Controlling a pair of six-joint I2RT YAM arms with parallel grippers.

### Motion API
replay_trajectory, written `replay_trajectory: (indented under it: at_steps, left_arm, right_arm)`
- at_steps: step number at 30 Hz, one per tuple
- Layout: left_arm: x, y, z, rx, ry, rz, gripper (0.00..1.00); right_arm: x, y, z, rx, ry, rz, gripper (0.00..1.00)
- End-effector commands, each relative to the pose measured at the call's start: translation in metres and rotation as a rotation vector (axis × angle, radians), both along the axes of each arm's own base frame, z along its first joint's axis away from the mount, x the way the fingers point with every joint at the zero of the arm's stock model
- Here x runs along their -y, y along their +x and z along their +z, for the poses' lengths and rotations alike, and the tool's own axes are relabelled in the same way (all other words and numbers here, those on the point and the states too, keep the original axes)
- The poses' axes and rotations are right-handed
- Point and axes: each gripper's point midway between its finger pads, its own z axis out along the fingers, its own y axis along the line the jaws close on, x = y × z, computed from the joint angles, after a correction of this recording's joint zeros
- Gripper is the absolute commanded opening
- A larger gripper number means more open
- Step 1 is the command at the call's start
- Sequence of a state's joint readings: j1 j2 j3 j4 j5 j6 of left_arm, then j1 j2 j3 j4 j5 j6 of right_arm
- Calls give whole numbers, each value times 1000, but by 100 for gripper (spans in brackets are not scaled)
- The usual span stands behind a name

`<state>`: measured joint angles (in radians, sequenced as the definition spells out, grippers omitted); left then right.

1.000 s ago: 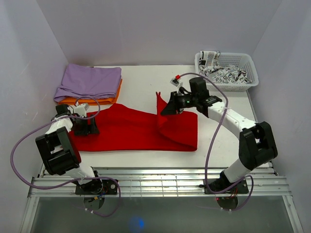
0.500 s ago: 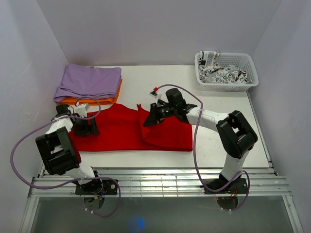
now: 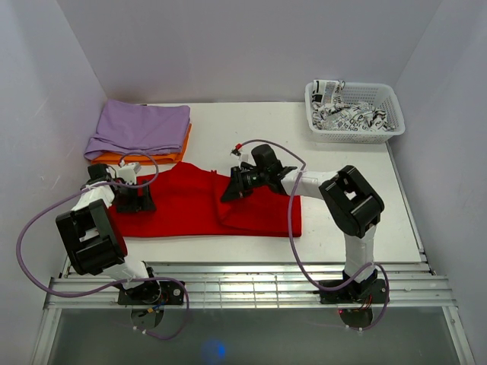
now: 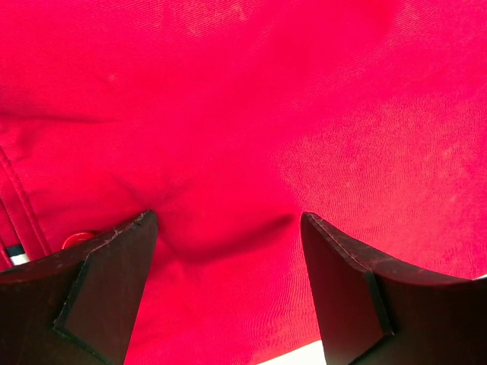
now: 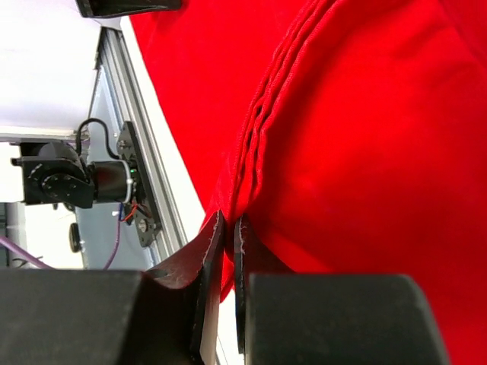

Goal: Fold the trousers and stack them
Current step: Fold the trousers

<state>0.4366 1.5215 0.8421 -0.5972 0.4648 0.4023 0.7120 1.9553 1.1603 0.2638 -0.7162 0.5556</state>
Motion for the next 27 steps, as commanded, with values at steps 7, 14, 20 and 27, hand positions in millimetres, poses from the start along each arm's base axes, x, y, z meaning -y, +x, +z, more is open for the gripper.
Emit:
replay_trajectory:
  at_steps: [7, 14, 20, 27]
  left_arm:
    - [4, -19, -7, -52, -4, -2, 87]
    - [4, -17, -4, -46, -8, 2, 87]
    - [7, -11, 13, 0, -16, -14, 92]
    - [37, -3, 71, 140, -151, -118, 93]
  right_arm:
    - [-27, -33, 56, 69, 130, 50, 8]
    - [-35, -44, 18, 29, 56, 70, 8]
    - [-47, -31, 11, 30, 55, 86, 39]
    - [-36, 10, 63, 142, 123, 82, 60]
